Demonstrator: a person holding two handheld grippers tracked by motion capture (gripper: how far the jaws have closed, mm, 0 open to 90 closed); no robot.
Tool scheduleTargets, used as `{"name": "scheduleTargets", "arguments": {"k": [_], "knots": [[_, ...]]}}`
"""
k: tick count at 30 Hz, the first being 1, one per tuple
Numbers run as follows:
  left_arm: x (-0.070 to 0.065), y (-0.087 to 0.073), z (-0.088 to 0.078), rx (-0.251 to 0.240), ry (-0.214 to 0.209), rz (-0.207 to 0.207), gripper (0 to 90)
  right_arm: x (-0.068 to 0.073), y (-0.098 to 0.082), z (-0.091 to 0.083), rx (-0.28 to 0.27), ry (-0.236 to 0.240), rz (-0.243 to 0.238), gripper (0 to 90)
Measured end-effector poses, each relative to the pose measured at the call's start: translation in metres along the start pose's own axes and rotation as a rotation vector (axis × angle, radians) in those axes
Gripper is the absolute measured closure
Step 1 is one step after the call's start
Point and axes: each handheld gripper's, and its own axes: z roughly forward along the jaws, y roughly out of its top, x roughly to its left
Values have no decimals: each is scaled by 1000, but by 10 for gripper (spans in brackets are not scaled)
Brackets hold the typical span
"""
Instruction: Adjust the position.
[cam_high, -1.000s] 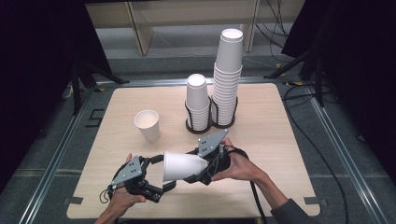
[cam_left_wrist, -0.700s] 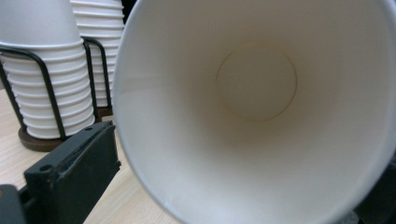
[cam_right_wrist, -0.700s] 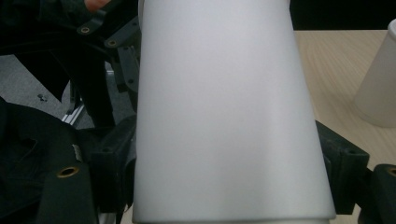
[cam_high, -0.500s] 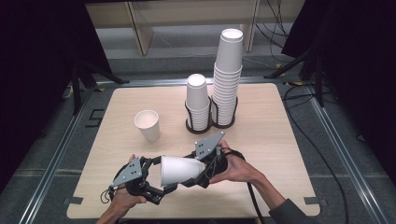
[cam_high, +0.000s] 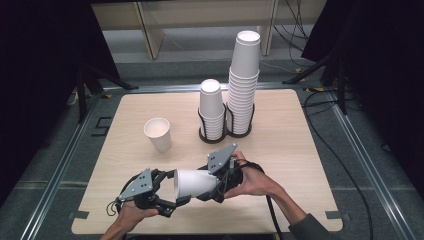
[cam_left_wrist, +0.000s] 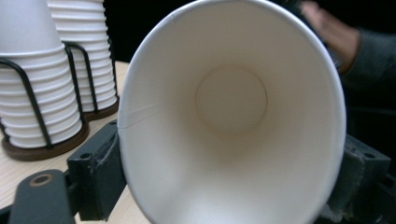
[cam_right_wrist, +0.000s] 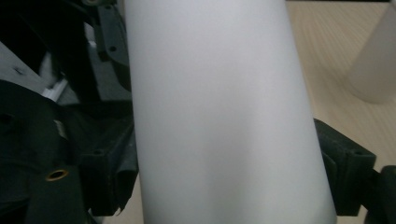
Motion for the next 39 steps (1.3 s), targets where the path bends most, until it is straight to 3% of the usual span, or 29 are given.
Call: {"name": "scheduleTargets", "arguments": {"k": [3, 6, 10, 12, 14, 19, 21, 22, 30, 39], "knots": [[0, 0, 1, 23, 13, 13, 155, 7, 6, -1, 100, -81, -45, 191], [0, 0, 0, 59, 28, 20, 162, 11, 11, -3, 154, -140, -79, 178], [-1, 2, 1, 67, 31, 22, 165, 14, 13, 1, 171, -139, -96, 170], [-2, 1, 2, 45, 21, 22, 164, 14, 12, 5, 172, -139, -90, 165], [-3, 3, 1, 67, 30, 23, 164, 14, 10, 10, 186, -139, -81, 175], [-4, 4, 0, 54, 21, 26, 155, 12, 7, 17, 170, -106, -87, 223], [-3, 4, -1, 14, 15, -4, 130, 11, 6, 16, 142, -88, -85, 230], [-2, 3, 0, -19, 11, -11, 114, 12, 6, 15, 122, -75, -60, 231], [0, 0, -2, -99, 50, -114, 20, 8, 3, 11, -12, -38, 0, 233], [1, 1, -4, -152, 88, -135, 2, 3, 4, 6, -129, -63, 32, 232]]}}
